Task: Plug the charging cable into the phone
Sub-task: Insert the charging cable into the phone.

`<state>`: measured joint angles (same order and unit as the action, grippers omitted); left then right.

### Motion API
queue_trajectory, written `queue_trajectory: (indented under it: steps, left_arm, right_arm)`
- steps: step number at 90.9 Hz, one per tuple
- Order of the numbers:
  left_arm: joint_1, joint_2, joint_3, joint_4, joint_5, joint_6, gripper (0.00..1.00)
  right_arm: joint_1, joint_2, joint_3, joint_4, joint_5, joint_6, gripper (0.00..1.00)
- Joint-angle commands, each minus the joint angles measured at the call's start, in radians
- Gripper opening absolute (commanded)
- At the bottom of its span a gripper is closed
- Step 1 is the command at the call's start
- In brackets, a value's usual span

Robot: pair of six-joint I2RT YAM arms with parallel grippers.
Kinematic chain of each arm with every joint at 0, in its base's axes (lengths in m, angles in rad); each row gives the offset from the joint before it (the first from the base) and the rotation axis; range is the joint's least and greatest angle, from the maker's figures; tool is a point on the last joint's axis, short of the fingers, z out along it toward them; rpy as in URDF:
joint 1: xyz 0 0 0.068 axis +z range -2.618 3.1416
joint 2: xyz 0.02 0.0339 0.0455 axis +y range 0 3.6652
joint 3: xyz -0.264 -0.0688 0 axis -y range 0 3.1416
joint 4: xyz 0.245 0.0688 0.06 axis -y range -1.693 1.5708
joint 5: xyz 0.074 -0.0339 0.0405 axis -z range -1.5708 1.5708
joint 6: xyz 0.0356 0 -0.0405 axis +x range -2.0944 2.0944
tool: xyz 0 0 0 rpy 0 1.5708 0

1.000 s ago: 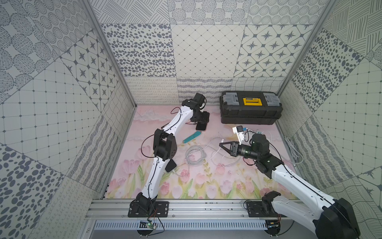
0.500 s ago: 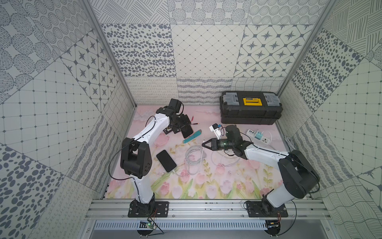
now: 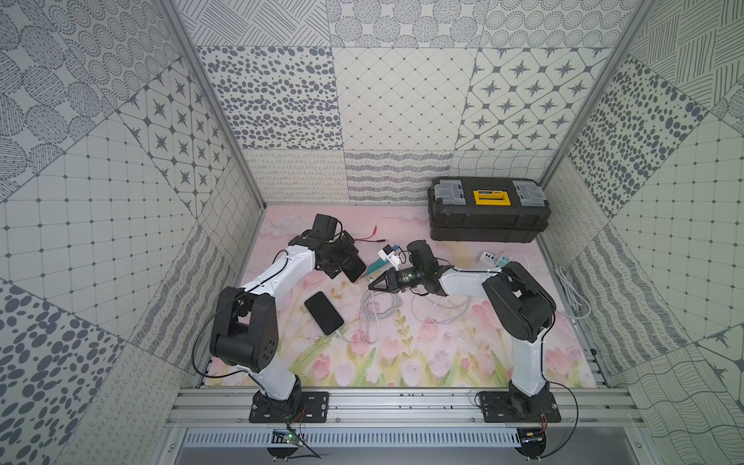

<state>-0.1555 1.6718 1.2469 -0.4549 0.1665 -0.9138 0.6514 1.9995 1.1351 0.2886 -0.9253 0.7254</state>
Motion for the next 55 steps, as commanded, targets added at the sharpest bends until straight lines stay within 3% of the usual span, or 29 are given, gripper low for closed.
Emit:
queue_trajectory:
  steps: [1, 28, 55]
  left_arm:
    - [0.027, 0.008, 0.001, 0.162, 0.005, 0.007, 0.00]
    - [0.031, 0.049, -0.026, 0.224, 0.058, 0.108, 0.00]
    - [0.031, 0.068, -0.003, 0.210, 0.095, 0.165, 0.00]
  right_arm:
    - [0.008, 0.001, 0.023, 0.043, -0.046, -0.003, 0.00]
    - [0.030, 0.047, 0.154, -0.187, -0.063, -0.137, 0.00]
    - [0.033, 0.070, 0.189, -0.261, -0.064, -0.180, 0.00]
